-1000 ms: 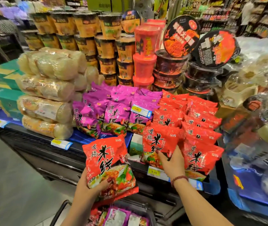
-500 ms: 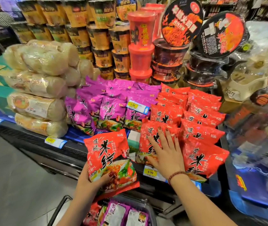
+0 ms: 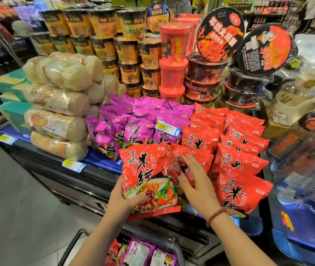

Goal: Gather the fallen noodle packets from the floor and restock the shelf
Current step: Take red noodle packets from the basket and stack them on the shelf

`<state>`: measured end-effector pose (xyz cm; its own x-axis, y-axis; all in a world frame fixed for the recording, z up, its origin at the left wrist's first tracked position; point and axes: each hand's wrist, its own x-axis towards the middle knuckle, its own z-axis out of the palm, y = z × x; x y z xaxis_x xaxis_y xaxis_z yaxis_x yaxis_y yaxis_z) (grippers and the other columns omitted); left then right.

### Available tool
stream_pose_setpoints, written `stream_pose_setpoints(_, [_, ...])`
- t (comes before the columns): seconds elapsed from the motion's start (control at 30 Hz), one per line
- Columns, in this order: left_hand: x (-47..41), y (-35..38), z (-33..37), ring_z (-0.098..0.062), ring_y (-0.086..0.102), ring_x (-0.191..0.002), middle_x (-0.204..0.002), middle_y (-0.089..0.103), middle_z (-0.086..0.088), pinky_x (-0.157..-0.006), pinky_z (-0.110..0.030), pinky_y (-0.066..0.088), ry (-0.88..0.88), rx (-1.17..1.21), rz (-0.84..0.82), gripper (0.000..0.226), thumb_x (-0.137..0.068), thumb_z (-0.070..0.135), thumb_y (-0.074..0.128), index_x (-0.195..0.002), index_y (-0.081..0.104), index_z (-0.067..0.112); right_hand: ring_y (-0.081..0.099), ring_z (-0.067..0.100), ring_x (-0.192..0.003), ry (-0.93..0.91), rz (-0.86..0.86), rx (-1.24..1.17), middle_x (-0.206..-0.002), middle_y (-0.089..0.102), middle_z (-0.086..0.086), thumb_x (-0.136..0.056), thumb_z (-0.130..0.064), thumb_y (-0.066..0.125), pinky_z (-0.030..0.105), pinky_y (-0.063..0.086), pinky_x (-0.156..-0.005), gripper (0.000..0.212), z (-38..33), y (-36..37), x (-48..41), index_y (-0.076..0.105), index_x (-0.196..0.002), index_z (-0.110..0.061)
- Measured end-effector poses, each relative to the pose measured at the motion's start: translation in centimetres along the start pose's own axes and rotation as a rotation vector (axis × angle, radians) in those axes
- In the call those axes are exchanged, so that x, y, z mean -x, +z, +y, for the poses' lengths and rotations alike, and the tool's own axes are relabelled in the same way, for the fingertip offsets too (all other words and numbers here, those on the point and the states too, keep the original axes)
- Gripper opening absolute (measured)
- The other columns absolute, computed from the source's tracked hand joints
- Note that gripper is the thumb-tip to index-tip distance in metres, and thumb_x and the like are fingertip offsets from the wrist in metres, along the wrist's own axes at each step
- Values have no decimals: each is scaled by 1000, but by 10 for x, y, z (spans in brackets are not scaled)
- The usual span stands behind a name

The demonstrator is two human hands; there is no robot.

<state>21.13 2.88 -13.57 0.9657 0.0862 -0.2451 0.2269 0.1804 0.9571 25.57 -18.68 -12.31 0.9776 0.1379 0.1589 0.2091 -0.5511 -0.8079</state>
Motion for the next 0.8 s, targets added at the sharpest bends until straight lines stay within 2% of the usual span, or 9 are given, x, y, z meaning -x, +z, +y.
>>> stream_pose_setpoints(0.07, [-5, 11, 4, -30, 71, -96, -107, 74, -8, -78, -44, 59, 29, -25, -13, 84, -49, 19, 89, -125, 54, 25, 45, -1, -124, 166, -111, -322, -133, 47, -19, -90, -37, 59, 14, 38, -99, 54, -21, -8, -1, 39, -140, -33])
stream_pose_setpoints(0.13, [-10, 25, 10, -24, 72, -93, -103, 75, -4, -72, -33, 59, 66, -72, -28, 79, -51, 17, 87, -123, 55, 24, 50, -6, -103, 263, -178, -394, -119, 51, -18, -83, -34, 69, 9, 44, -81, 47, -26, -14, -4, 46, -124, -37])
stream_pose_setpoints(0.2, [-15, 40, 17, -19, 72, -92, -101, 75, 0, -70, -27, 56, 95, -111, -71, 77, -54, 17, 87, -124, 56, 24, 53, -3, -97, 322, -133, -376, -113, 55, -11, -77, -38, 76, 15, 49, -82, 39, -23, -21, -11, 50, -106, -34])
stream_pose_setpoints(0.27, [-20, 54, 23, -17, 71, -97, -106, 74, 2, -72, -24, 55, 136, -149, -129, 80, -58, 15, 92, -128, 54, 24, 57, 13, -109, 383, -106, -361, -124, 57, -3, -63, -54, 82, 36, 52, -94, 69, -17, -31, -21, 54, -116, -20])
stream_pose_setpoints(0.33, [-28, 69, 32, -11, 68, -104, -114, 71, 6, -78, -22, 55, 183, -187, -180, 76, -68, 17, 86, -133, 50, 30, 61, 20, -111, 374, -83, -363, -124, 62, 3, -49, -65, 84, 43, 53, -93, 96, -13, -46, -32, 56, -122, -9])
stream_pose_setpoints(0.5, [-64, 92, 37, 15, 57, -105, -126, 57, 19, -83, -9, 47, 295, -343, -210, 73, -81, 13, 78, -134, 39, 46, 68, 16, -73, 303, 58, -487, -81, 71, 2, -76, -11, 79, 28, 58, -66, 20, -4, -97, -81, 65, -90, -13])
stream_pose_setpoints(0.57, [-78, 90, 28, 9, 51, -116, -131, 53, 20, -93, -12, 42, 477, -588, -157, 71, -75, 34, 80, -137, 45, 41, 68, 19, -75, 283, 187, -553, -83, 72, 5, -77, -7, 76, 30, 57, -69, 18, 10, -115, -109, 67, -92, -10])
stream_pose_setpoints(0.67, [-101, 86, -1, -12, 47, -120, -129, 54, 10, -100, -33, 38, 897, -983, -134, 60, -72, 48, 70, -128, 57, 31, 66, 16, -72, 277, 320, -584, -88, 70, 6, -80, -7, 74, 29, 57, -69, 23, 34, -135, -153, 63, -99, -9])
stream_pose_setpoints(0.8, [-116, 96, -25, -19, 51, -116, -128, 56, 7, -100, -33, 38, 1069, -1020, -99, 45, -78, 52, 68, -118, 61, 33, 59, 5, -68, 193, 440, -480, -83, 64, 1, -81, -9, 74, 22, 51, -68, 20, 57, -148, -207, 58, -91, -15])
